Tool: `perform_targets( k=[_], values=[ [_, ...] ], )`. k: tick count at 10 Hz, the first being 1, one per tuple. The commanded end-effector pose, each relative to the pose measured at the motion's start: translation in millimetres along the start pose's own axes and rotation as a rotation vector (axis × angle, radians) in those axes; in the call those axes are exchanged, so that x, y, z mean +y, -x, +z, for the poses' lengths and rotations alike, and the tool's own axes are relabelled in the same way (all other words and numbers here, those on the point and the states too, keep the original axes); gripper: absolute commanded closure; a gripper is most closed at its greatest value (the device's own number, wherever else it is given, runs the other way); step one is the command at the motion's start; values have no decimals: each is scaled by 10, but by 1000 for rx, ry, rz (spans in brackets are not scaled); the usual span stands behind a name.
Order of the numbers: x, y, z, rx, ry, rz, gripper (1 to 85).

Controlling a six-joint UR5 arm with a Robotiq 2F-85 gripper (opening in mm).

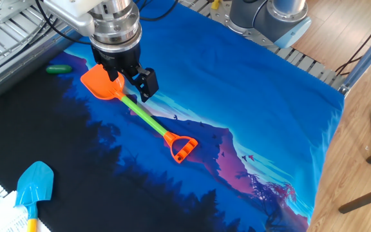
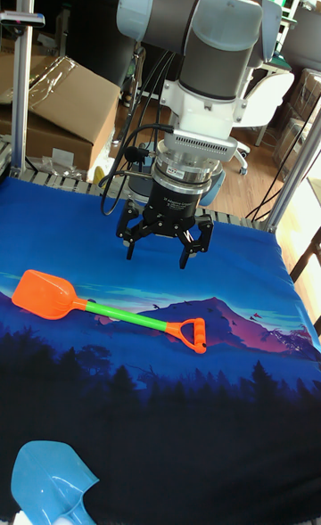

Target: Use a shovel to scoop up an object

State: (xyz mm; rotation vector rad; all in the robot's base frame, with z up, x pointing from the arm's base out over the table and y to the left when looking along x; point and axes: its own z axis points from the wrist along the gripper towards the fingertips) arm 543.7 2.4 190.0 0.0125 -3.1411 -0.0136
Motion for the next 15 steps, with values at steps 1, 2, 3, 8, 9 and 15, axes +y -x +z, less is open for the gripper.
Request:
perform_targets(
  k=[1, 2, 3, 8, 9, 15],
  values=[
    [331, 208, -28, -82, 118, -26, 830],
    [299, 238, -13, -97, 90, -29, 830],
    [292, 228, -18, -96, 82, -39, 830],
    [334, 142, 114, -162, 83, -228, 830],
    [235, 86, 54, -149, 35, -319, 830],
    [-201, 191, 265, -44, -241, -1252, 727]
  ],
)
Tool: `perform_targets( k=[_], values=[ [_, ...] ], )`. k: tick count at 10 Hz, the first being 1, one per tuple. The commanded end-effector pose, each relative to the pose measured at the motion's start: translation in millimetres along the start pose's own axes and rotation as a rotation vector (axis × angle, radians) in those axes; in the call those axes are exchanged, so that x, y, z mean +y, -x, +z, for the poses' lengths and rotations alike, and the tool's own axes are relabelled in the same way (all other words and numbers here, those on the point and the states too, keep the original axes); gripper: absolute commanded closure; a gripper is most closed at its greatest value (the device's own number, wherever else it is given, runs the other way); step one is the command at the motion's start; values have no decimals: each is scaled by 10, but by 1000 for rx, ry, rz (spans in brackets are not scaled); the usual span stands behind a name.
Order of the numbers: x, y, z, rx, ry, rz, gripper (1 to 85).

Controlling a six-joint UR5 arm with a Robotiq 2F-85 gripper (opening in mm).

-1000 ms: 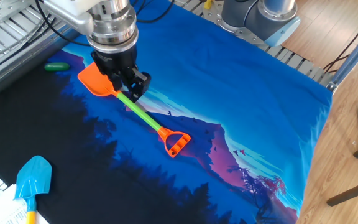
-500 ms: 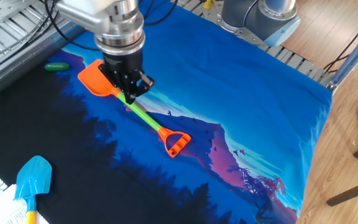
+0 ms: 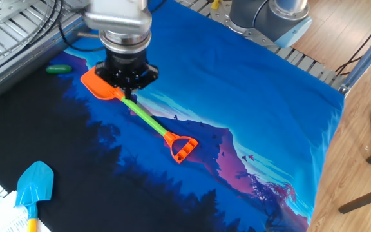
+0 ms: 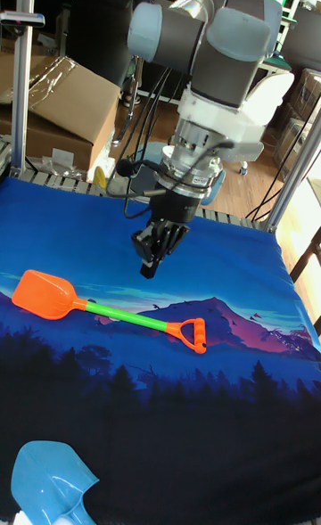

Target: Use a shovel to scoop up an object

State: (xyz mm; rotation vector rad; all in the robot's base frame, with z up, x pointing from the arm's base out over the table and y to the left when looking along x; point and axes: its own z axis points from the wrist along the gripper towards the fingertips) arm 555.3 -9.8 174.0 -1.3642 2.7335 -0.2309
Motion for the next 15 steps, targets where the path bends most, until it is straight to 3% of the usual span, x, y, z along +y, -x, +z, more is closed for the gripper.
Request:
perform_targets(
  k=[1, 2, 4, 7, 11, 12, 14, 15],
  values=[
    [11, 56, 203, -10, -21, -383, 647],
    [60, 50, 269, -22, -7, -423, 523],
    [-11, -42, 412, 2, -46, -524, 463],
    [96, -132, 519, -22, -33, -546, 290],
    [334, -31, 512, -111, 35, -654, 257],
    [272, -98, 524, -90, 14, -659, 247],
    [286, -19, 584, -112, 5, -597, 237],
    [222, 10, 594, -106, -23, -585, 237]
  ],
)
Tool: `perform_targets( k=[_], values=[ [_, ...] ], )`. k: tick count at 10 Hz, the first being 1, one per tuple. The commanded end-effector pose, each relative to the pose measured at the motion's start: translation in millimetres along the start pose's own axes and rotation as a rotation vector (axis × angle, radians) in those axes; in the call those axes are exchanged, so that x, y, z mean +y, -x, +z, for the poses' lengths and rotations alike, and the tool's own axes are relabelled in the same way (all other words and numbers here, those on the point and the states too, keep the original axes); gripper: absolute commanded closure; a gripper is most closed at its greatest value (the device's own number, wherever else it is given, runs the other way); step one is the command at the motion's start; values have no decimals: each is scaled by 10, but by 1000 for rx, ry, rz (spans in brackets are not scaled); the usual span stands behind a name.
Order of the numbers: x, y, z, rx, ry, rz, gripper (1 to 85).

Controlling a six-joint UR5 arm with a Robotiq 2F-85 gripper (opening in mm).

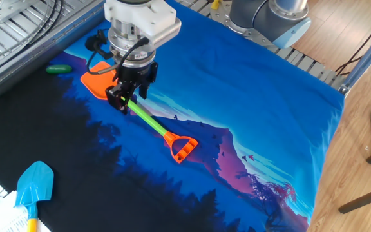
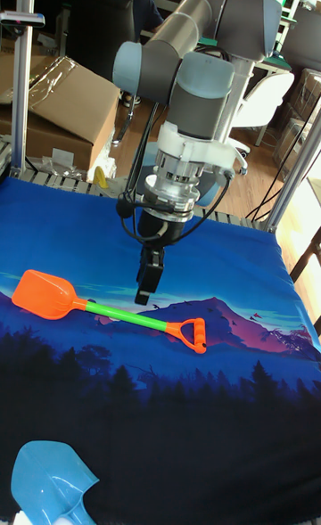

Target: Use a shovel to scoop up an object

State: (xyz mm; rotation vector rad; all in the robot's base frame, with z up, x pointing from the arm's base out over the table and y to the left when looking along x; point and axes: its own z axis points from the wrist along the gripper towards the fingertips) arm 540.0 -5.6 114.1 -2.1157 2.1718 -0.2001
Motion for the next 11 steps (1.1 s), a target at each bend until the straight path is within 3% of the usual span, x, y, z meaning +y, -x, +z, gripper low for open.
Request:
perform_targets(
  k=[1, 3, 4, 5, 6, 7, 8, 10, 11],
  values=[
    [-138, 19, 32, -8, -59, 18, 240],
    [-219, -66, 31, 27, -83, 50, 247],
    [-271, 66, 16, -21, -91, 72, 247],
    [-342, 85, -5, -15, -92, 73, 243],
    [-497, 173, -29, -46, -144, 67, 240],
    [-524, 222, -35, -64, -154, 56, 240],
    [-562, 102, -37, -16, -170, 36, 243],
    [-564, 192, -40, -50, -171, 19, 247],
    [-519, 89, -30, -9, -154, 7, 247]
  ],
)
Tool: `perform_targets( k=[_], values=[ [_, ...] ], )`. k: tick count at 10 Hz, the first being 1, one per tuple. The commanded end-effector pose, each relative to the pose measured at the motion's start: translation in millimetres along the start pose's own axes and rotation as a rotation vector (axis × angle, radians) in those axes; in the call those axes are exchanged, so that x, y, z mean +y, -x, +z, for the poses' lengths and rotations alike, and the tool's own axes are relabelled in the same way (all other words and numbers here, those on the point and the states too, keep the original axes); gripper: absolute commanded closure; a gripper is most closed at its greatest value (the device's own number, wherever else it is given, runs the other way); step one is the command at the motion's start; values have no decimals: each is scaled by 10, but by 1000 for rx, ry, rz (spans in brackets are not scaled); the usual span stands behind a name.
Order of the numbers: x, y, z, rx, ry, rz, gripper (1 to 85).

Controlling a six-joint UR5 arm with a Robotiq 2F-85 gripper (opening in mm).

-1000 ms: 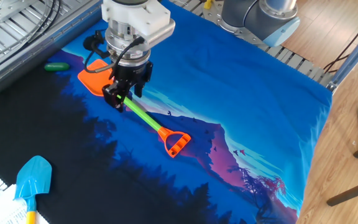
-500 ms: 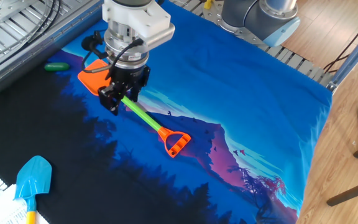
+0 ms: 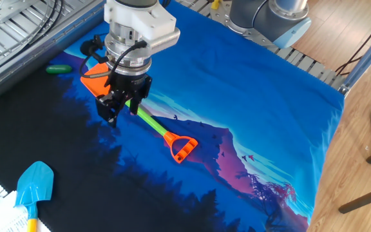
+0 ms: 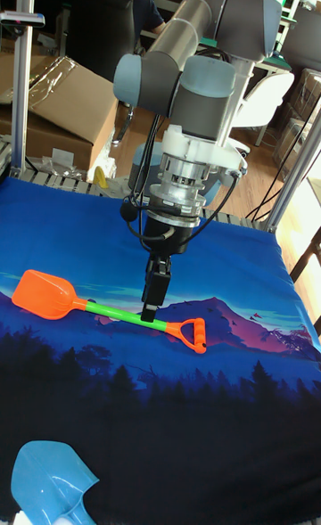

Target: Use a shovel to scoop up an object

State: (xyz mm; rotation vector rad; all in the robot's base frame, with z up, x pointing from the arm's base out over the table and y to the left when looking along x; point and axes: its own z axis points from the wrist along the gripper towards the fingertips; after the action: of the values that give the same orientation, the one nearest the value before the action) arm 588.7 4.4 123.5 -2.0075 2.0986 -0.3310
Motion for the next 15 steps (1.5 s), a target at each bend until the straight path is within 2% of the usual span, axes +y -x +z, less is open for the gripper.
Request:
perform_targets(
  k=[1, 2, 3, 4, 6, 7, 8, 9, 11, 12, 15],
  values=[
    [46, -33, -12, 10, 24, -13, 237],
    [177, -43, -19, 13, 74, -16, 227],
    [180, -134, -22, 45, 78, -96, 163],
    [174, -173, -24, 59, 77, -137, 97],
    [152, -145, -21, 49, 67, -116, 93],
    [221, -180, -28, 61, 95, -133, 93],
    [388, -188, -29, 58, 161, -164, 57],
    [579, -170, 66, 50, 223, -181, 27],
    [877, -198, 198, 66, 285, -182, 23],
    [1045, -257, 223, 90, 329, -173, 27],
    [1203, -177, 403, 74, 325, -177, 43]
  ],
)
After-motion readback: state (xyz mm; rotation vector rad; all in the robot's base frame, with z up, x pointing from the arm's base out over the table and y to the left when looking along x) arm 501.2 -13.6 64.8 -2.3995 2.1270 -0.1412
